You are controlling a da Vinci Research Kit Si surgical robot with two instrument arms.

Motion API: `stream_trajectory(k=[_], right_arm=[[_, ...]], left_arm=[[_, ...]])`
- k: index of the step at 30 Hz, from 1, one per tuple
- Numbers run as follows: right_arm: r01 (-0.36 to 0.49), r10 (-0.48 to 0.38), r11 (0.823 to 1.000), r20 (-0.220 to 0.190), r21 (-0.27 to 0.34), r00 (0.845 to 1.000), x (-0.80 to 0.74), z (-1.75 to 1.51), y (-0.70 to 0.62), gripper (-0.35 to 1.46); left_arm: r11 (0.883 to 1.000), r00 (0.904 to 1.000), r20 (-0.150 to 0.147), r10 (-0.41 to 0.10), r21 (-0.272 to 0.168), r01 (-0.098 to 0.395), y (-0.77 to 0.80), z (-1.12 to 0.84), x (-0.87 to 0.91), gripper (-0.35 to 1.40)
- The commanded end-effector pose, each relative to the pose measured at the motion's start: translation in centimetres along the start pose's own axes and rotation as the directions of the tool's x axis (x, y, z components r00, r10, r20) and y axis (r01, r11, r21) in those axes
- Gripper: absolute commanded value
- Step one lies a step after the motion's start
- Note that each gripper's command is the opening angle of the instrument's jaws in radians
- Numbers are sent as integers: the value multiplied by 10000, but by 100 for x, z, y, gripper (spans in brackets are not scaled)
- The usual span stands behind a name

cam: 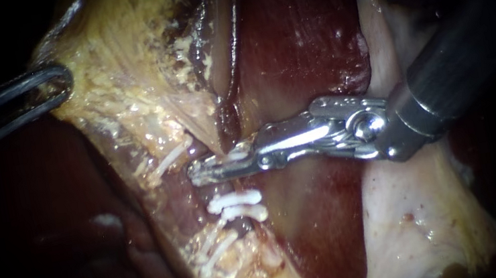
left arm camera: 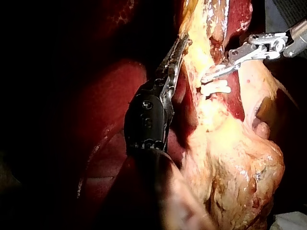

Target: Going back third clip right tube

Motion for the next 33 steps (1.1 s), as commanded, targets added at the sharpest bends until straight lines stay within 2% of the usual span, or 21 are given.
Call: stream_trajectory(k=[1, 2, 3, 6, 8, 14, 19, 22, 26, 29, 31, 33], right_arm=[[1, -1, 10000, 1, 5, 10000, -1, 0, 0, -33], [-54, 54, 10000, 0, 4, 10000, -1, 0, 0, -24], [-48, 48, 10000, 1, 4, 10000, -2, 1, -1, -4], [-37, 37, 10000, 2, 0, 10000, -4, 1, 0, 37], [-35, 35, 10000, 40, 9, 10000, -4, 2, 0, 50], [131, -147, 9986, -302, -519, 9994, -2, 2, 4, 60], [358, -379, 9974, -322, -618, 9988, -4, -1, 10, 60], [382, -395, 9986, -363, -352, 9986, -7, 2, 4, 60], [461, -454, 9985, -239, 285, 9987, -11, 14, -17, 60], [529, -523, 9972, -129, 521, 9985, -15, 26, -31, 60], [538, -532, 9972, -128, 521, 9985, -15, 30, -32, 60], [531, -524, 9977, -171, 424, 9985, -14, 29, -27, 60]], left_arm=[[10000, 10000, 13, 0, -29, 0, 0, 1, 1, -35], [10000, 10000, 9, -1, -16, 1, 0, 1, 2, -35], [10000, 10000, 13, -2, -25, 2, 0, 1, 2, -35], [10000, 10000, 14, -1, -17, 1, 0, 1, 3, -35], [10000, 10000, 8, 1, 4, -1, 0, 1, 4, -35], [10000, 10000, 6, 4, 21, -4, -1, 1, 5, -35], [10000, 10000, -7, 3, 63, -3, -2, 1, 6, -35], [10000, 10000, -7, 3, 62, -3, -2, 1, 6, -35], [10000, 10000, -6, 3, 61, -3, -2, 1, 6, -35], [10000, 10000, -4, 4, 58, -4, -3, 2, 6, -35], [10000, 10000, -2, 4, 56, -4, -3, 2, 6, -35], [10000, 10000, -1, 5, 55, -5, -3, 2, 6, -35]])
